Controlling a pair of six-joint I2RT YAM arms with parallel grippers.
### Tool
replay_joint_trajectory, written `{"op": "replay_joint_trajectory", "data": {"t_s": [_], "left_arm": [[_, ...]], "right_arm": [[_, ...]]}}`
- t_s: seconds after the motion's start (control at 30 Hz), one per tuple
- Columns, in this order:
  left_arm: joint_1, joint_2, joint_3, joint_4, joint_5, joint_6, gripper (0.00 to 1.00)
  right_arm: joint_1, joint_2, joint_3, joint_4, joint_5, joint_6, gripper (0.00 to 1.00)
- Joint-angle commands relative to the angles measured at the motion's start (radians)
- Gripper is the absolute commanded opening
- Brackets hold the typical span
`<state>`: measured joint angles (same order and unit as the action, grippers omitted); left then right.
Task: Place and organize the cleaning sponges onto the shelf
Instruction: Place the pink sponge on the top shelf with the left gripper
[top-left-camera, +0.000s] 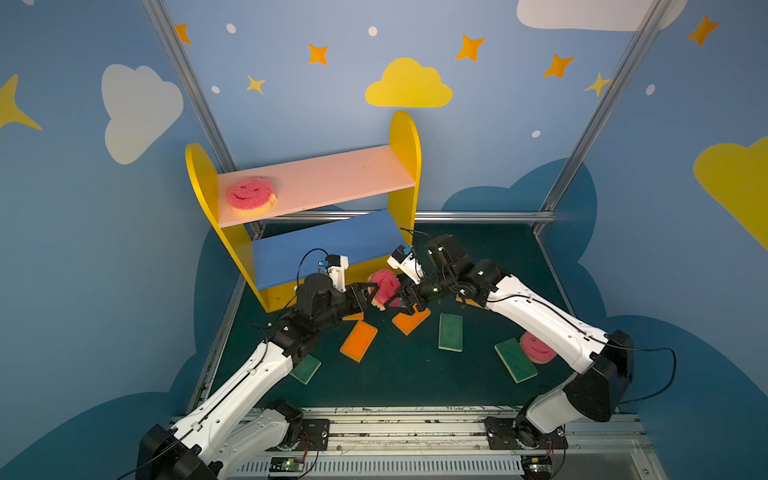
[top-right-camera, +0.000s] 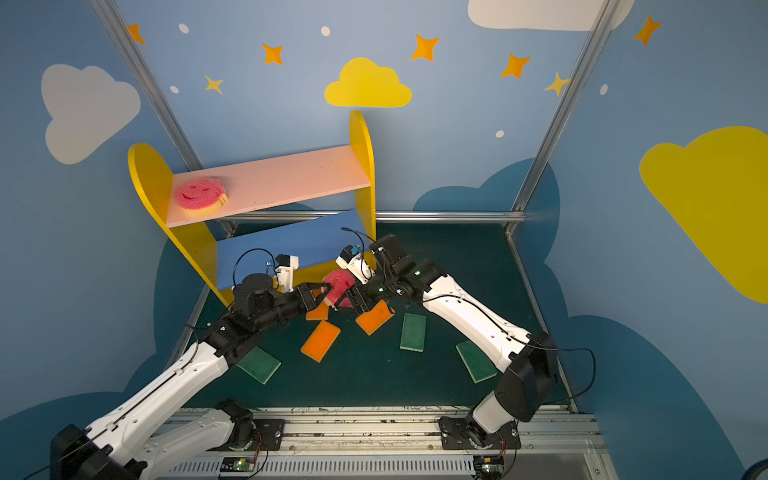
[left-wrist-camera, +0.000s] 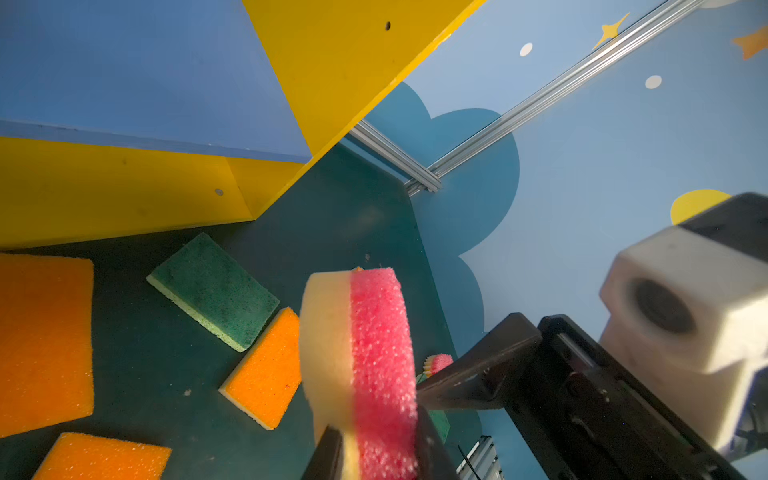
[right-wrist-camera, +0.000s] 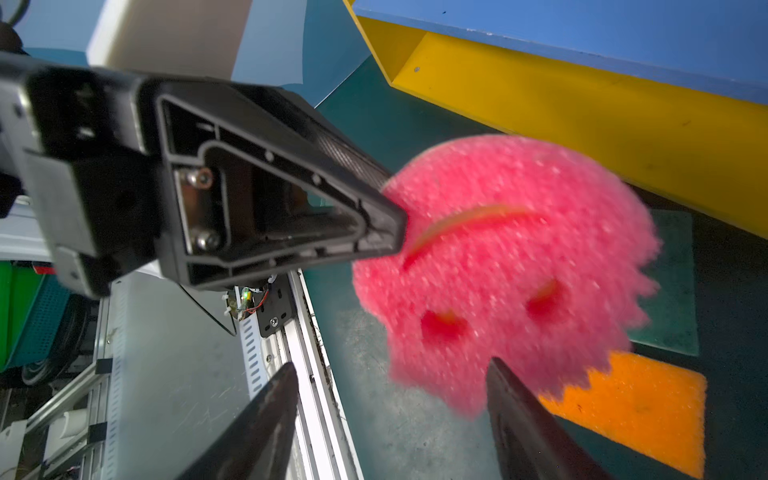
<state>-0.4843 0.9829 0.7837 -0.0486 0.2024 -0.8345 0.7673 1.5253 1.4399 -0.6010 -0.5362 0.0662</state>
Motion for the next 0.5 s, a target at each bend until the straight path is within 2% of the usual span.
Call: {"op": "replay_joint_trajectory", "data": {"t_s": [0.0,0.07,0.17,0.3,0.47], "left_arm": [[0.03,-0.026,0.09,-0.071,-0.019,0.024,0.25],[0.054,-0.018,0.155,-0.145,-0.027,0.035,0.25],[0.081,-0.003,0.245,-0.195,-0.027,0.05,0.26],[0.113,0.04,0.397,-0.277,-0.05,0.086,0.26],[0.167,0.095,0.56,-0.319,-0.069,0.111,0.25]], "right_arm": [[-0.057,-0.093,-0.05,0.081,-0.066,0.052,0.74],[-0.098,-0.149,-0.107,0.14,-0.101,0.093,0.75],[-0.137,-0.223,-0.195,0.21,-0.092,0.12,0.79],[-0.147,-0.244,-0.222,0.165,-0.052,0.091,0.79],[-0.148,-0.26,-0.266,0.19,-0.048,0.105,0.79]]}}
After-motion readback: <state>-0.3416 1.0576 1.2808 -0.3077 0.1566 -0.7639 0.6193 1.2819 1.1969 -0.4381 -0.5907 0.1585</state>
